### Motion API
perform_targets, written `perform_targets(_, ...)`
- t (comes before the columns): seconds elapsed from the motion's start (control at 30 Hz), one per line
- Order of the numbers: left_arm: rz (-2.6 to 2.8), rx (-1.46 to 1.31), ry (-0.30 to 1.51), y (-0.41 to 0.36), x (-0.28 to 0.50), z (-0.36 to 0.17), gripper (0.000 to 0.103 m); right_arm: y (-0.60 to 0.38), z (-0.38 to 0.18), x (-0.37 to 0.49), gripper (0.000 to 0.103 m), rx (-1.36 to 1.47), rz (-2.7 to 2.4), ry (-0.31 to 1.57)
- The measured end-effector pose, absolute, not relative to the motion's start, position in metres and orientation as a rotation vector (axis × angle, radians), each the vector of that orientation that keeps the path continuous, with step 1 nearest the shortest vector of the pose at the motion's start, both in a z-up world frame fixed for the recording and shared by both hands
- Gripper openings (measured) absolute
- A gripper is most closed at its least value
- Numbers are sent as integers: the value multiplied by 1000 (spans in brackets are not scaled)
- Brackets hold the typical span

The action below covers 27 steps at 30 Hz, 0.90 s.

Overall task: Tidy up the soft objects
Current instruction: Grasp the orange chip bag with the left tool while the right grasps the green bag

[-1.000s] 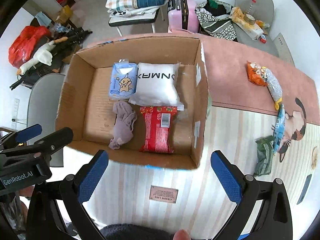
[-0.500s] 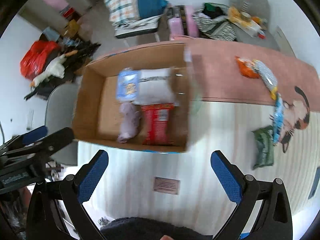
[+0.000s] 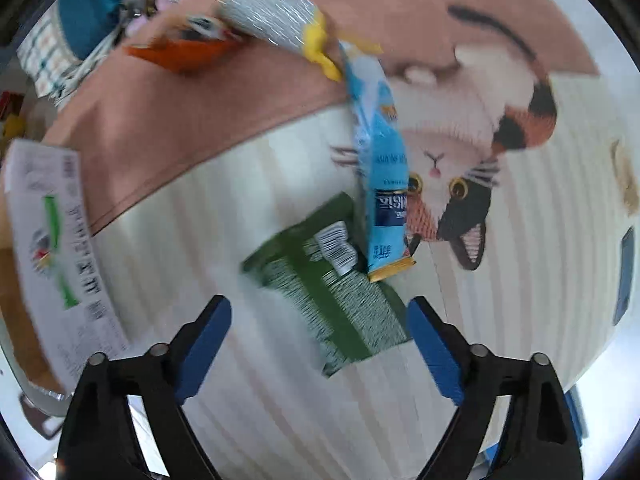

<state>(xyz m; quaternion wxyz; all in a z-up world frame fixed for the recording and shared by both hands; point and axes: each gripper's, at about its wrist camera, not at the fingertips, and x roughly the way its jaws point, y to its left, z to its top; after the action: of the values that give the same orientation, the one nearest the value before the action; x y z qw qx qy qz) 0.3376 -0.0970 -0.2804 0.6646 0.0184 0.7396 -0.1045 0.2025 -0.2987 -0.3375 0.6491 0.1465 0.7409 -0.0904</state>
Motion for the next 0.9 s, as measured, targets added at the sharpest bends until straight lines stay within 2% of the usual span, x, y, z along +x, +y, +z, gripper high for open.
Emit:
perform_targets(0.1,-246,-139,1775,-115,378,-318,99,-308,-360,200,80,407,-209,1711)
perform_targets(0.3,-203,-343,1852,-139,435,-372,99,-315,-375,196,80,479,-210,1712)
perform_targets(0.6,-108,-289,1917,-162,474,-426,98,-324,-384,194,80,509,-203,1730)
perform_targets(0.67,-105,-225,1918,-167,476,-433,79,-327,-384,202,80,504,-198,1736)
perform_targets(0.73,-113,-168,1913,-172,476,-435,70,-331,-381,208,80,502,-199,1733)
perform_targets(0.77,-127,-132,1897,-176,475,-432,61,-334,-378,211,80,500,-198,1729)
perform_targets(0.9,-166,11,1849,-179,454,-424,57,-333,-366,212,80,463,-186,1722)
